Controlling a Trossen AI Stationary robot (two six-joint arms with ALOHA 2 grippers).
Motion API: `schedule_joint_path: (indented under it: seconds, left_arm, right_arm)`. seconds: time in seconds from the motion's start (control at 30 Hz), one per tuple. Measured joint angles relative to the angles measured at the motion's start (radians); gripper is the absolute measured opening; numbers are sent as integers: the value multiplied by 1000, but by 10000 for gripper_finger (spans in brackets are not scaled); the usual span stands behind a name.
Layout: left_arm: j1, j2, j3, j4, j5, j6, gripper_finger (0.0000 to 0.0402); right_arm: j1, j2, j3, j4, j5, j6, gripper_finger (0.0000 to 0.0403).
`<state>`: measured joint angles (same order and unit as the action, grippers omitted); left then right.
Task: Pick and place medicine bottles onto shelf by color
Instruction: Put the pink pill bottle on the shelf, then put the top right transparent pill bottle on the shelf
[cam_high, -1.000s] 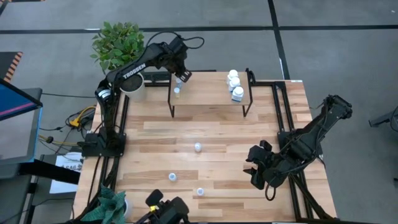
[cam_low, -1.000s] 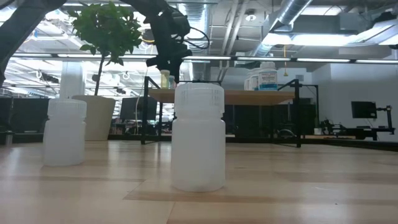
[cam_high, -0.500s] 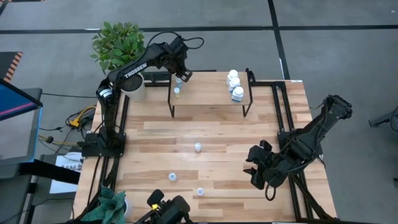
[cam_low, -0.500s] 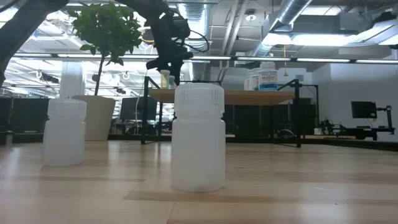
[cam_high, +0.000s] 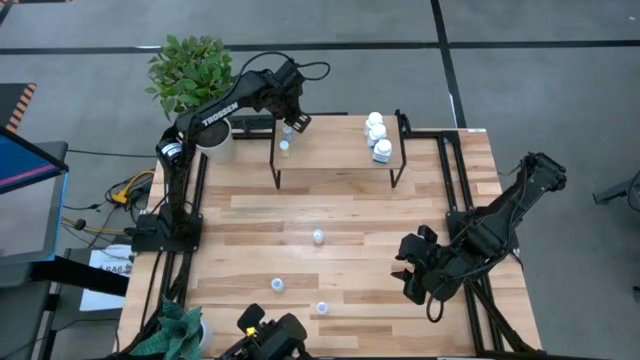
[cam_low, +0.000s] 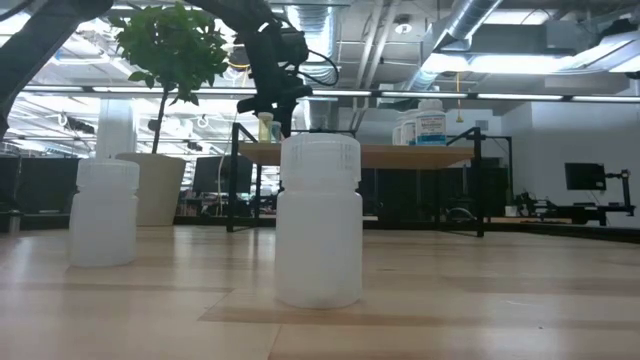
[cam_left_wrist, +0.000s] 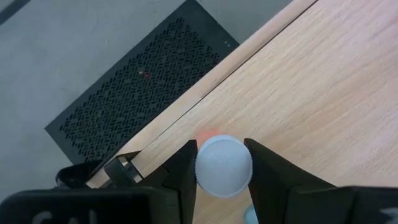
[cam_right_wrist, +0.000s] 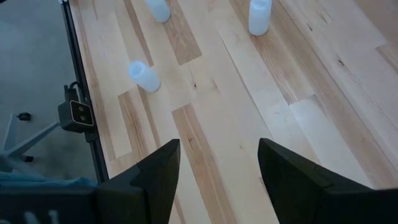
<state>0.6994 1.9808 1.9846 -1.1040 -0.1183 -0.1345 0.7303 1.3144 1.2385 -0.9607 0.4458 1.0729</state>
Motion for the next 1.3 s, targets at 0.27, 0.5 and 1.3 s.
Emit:
schedule_joint_path:
  seconds: [0.27, 0.5, 1.3]
  left_arm:
    - [0, 1, 0, -4, 8, -8, 116]
    - [0, 5, 0, -8, 9, -17, 151]
    - [-48, 2, 362, -230, 187, -2, 179]
  right_arm:
    - [0, 0, 0, -2, 0, 0, 240]
    - [0, 0, 0, -2, 0, 0, 240]
    - [0, 0, 0, -2, 0, -5, 240]
